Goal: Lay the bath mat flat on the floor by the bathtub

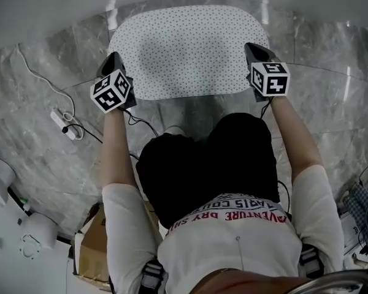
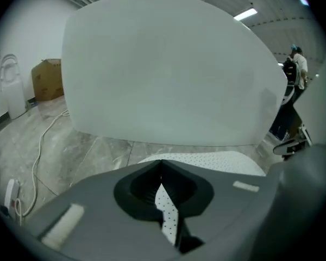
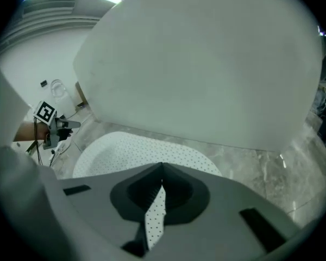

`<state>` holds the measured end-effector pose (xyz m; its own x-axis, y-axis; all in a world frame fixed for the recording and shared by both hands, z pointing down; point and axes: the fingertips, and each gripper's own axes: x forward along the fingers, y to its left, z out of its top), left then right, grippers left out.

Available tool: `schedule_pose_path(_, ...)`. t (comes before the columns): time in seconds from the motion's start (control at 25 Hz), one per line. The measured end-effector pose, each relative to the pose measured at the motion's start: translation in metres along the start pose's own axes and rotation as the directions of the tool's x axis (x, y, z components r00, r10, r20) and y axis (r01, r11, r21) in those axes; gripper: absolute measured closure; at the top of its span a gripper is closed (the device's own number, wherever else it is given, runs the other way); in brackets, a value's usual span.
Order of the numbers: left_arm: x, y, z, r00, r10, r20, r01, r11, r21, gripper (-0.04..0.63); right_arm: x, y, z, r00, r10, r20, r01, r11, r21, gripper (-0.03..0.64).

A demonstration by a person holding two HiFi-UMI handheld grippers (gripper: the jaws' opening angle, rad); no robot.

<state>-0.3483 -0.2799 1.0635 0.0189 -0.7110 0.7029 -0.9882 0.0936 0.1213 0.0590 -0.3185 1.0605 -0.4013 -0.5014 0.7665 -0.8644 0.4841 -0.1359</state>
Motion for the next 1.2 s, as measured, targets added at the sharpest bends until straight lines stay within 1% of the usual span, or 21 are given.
schedule_pose_path(0.08,-0.019,-0.016,0.017,1.000,-0.028,0.000,0.028,0.999,0.035,0.583,-0.018,0.015,0.019,0.999,0.035,0.020,-0.035,0.999,-0.022,0.607)
schedule_pose_path(0.12,-0.030,-0.022,0.028,1.000,-0.028,-0.003,0.029,0.999,0.042,0.583,-0.029,0.025,0.030,0.998,0.054,0.028,-0.053,0.998,-0.033,0.607)
schedule_pose_path(0.2,-0.056,-0.032,0.055,1.000,-0.028,-0.001,0.028,0.999,0.038,0.583,-0.055,0.044,0.056,0.996,0.082,0.037,-0.080,0.995,-0.064,0.607)
schedule_pose_path(0.32,-0.102,-0.057,0.098,0.998,-0.058,0.011,0.057,0.997,0.056,0.583,-0.104,0.068,0.102,0.992,0.102,0.070,-0.095,0.990,-0.103,0.607)
schedule_pose_path(0.44,-0.155,-0.083,0.145,0.995,-0.088,0.041,0.084,0.994,0.076,0.583,-0.155,0.083,0.150,0.990,0.094,0.105,-0.084,0.992,-0.094,0.607)
schedule_pose_path(0.52,-0.195,-0.101,0.181,0.992,-0.104,0.070,0.097,0.991,0.094,0.583,-0.188,0.091,0.180,0.991,0.066,0.118,-0.056,0.994,-0.089,0.607)
schedule_pose_path(0.64,-0.257,-0.126,0.237,0.984,-0.149,0.102,0.138,0.985,0.102,0.583,-0.239,0.106,0.229,0.987,0.017,0.159,0.002,0.993,-0.116,0.607)
schedule_pose_path(0.72,-0.298,-0.139,0.272,0.977,-0.179,0.118,0.167,0.980,0.104,0.583,-0.276,0.119,0.263,0.982,0.003,0.189,0.024,0.990,-0.140,0.607)
schedule_pose_path(0.84,-0.359,-0.155,0.322,0.966,-0.211,0.151,0.191,0.972,0.137,0.583,-0.334,0.142,0.314,0.972,0.020,0.236,0.012,0.991,-0.134,0.607)
schedule_pose_path(0.92,-0.398,-0.164,0.350,0.958,-0.232,0.167,0.202,0.963,0.177,0.583,-0.373,0.158,0.343,0.963,0.043,0.267,-0.014,0.994,-0.109,0.607)
schedule_pose_path(1.0,-0.436,-0.173,0.381,0.947,-0.252,0.200,0.207,0.953,0.221,0.583,-0.411,0.171,0.371,0.950,0.057,0.308,-0.033,0.996,-0.083,0.607)
schedule_pose_path(1.04,-0.454,-0.176,0.399,0.936,-0.260,0.236,0.204,0.950,0.237,0.583,-0.428,0.177,0.387,0.941,0.059,0.335,-0.036,0.996,-0.077,0.607)
schedule_pose_path(1.12,-0.492,-0.180,0.438,0.908,-0.273,0.316,0.198,0.948,0.250,0.583,-0.462,0.187,0.418,0.919,0.066,0.388,-0.035,0.996,-0.084,0.607)
schedule_pose_path(1.2,-0.533,-0.184,0.466,0.884,-0.282,0.374,0.195,0.947,0.255,0.583,-0.498,0.200,0.439,0.901,0.076,0.426,-0.035,0.994,-0.105,0.607)
